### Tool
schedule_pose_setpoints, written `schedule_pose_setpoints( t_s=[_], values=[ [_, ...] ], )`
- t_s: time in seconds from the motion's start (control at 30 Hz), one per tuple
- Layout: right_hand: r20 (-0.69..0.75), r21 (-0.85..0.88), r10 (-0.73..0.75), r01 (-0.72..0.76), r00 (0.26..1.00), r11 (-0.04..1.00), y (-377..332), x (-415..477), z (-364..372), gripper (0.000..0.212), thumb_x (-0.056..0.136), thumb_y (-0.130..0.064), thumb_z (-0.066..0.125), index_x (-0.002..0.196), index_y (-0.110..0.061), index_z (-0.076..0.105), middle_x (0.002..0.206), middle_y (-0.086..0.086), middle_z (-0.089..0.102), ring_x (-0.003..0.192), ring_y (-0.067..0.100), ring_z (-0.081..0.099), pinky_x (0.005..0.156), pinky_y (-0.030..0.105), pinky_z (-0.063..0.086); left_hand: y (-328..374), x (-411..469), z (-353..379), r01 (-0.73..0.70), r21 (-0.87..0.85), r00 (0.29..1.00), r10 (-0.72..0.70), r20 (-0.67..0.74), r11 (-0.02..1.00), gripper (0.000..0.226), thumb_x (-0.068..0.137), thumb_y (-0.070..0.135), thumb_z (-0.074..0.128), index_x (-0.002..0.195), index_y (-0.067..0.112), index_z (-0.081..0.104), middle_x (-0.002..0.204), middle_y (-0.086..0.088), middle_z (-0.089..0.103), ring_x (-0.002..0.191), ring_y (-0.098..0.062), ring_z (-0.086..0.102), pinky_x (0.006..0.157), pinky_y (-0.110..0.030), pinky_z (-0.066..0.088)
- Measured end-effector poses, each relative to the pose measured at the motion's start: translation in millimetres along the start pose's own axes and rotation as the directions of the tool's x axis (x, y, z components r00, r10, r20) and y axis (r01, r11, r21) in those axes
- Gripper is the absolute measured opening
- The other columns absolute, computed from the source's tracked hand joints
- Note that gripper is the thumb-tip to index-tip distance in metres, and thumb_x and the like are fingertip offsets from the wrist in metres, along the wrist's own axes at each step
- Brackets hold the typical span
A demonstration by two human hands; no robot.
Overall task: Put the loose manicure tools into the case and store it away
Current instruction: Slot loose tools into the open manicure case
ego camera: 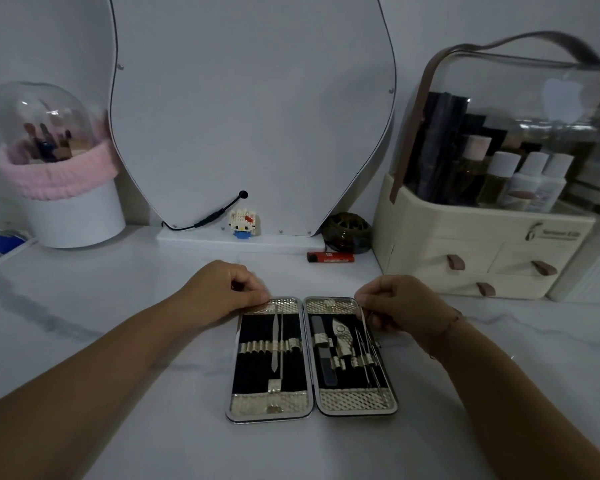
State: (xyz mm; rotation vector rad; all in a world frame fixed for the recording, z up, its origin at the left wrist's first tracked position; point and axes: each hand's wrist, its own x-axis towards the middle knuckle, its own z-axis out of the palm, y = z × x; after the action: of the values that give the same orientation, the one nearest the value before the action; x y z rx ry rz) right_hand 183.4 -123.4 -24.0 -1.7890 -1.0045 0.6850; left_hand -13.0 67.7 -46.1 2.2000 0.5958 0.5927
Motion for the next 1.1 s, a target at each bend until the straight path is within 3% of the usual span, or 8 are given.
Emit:
schedule_pose_setpoints(
  t_s=[0.07,0.17,0.4,0.53,0.7,0.87,1.0,1.1],
  values=[
    [0.015,-0.003,-0.005,0.005,1.000,1.000,0,0,0,0.006,0.084,-0.003,0.060,0.081,-0.002,0.065,0.061,0.009,0.063,0.040,0.006,0.052,0.039,0.014,0.040,0,0,0,0.000,-0.001,1.000,0.000,0.006,1.000,0.009,0.075,0.015,0.077,0.070,0.022,0.075,0.071,0.023,0.071,0.067,0.006,0.063,0.063,-0.002,0.043],
    [0.050,-0.012,-0.004,0.005,0.999,1.000,1,-1,-1,0.006,0.083,-0.005,0.062,0.080,-0.001,0.065,0.062,0.009,0.062,0.041,0.007,0.051,0.040,0.014,0.041,0,0,-1,0.001,-0.005,1.000,-0.001,0.015,1.000,0.013,0.076,0.016,0.076,0.069,0.026,0.075,0.075,0.019,0.073,0.068,0.004,0.064,0.065,-0.003,0.044],
    [0.151,-0.279,-0.093,0.133,0.984,0.951,-1,-9,-6,0.009,0.082,-0.014,0.065,0.079,-0.006,0.068,0.057,0.002,0.060,0.041,0.002,0.048,0.044,0.011,0.041,1,-2,-1,-0.008,-0.005,1.000,0.008,0.005,1.000,0.025,0.075,0.016,0.077,0.061,0.037,0.073,0.074,0.016,0.073,0.067,0.004,0.064,0.065,-0.003,0.044],
    [0.214,-0.358,-0.107,0.180,0.971,0.916,-4,-15,-8,0.005,0.079,-0.014,0.068,0.084,-0.012,0.070,0.066,-0.007,0.063,0.053,-0.003,0.056,0.056,0.009,0.044,0,-2,-2,-0.012,-0.011,1.000,0.012,0.010,1.000,0.022,0.075,0.015,0.077,0.062,0.032,0.074,0.074,0.017,0.073,0.067,0.005,0.064,0.065,-0.003,0.044],
    [0.155,-0.387,-0.122,0.174,0.980,0.906,2,-31,-8,0.004,0.079,-0.024,0.067,0.082,-0.025,0.071,0.083,-0.002,0.071,0.080,0.008,0.066,0.079,0.023,0.054,-1,0,-1,-0.015,0.006,1.000,0.015,0.009,1.000,0.016,0.075,0.016,0.077,0.066,0.029,0.073,0.072,0.020,0.072,0.067,0.006,0.063,0.065,-0.003,0.044],
    [0.170,-0.382,-0.140,0.196,0.975,0.903,3,-52,-11,0.033,0.072,-0.033,0.073,0.104,-0.034,0.061,0.097,-0.006,0.060,0.086,0.011,0.060,0.074,0.019,0.053,-2,0,-2,-0.020,0.019,1.000,0.020,0.017,1.000,0.012,0.076,0.018,0.077,0.068,0.027,0.074,0.074,0.022,0.071,0.068,0.007,0.063,0.064,-0.003,0.043],
    [0.266,-0.479,-0.068,0.193,0.962,0.856,8,-65,-16,0.066,0.061,-0.046,0.077,0.118,-0.049,0.044,0.108,-0.020,0.048,0.096,-0.006,0.049,0.074,0.008,0.045,-3,0,-2,-0.018,0.034,1.000,0.018,0.014,0.999,0.010,0.076,0.021,0.076,0.069,0.027,0.074,0.077,0.020,0.071,0.071,0.004,0.063,0.067,-0.011,0.042],
    [0.258,-0.510,-0.103,0.226,0.961,0.830,10,-68,-15,0.072,0.060,-0.048,0.078,0.121,-0.050,0.039,0.110,-0.023,0.045,0.097,-0.015,0.043,0.074,0.001,0.040,-4,0,-2,-0.018,0.029,1.000,0.018,0.017,0.999,0.012,0.076,0.021,0.076,0.068,0.029,0.073,0.077,0.021,0.071,0.072,0.004,0.063,0.069,-0.014,0.042]
  ],
)
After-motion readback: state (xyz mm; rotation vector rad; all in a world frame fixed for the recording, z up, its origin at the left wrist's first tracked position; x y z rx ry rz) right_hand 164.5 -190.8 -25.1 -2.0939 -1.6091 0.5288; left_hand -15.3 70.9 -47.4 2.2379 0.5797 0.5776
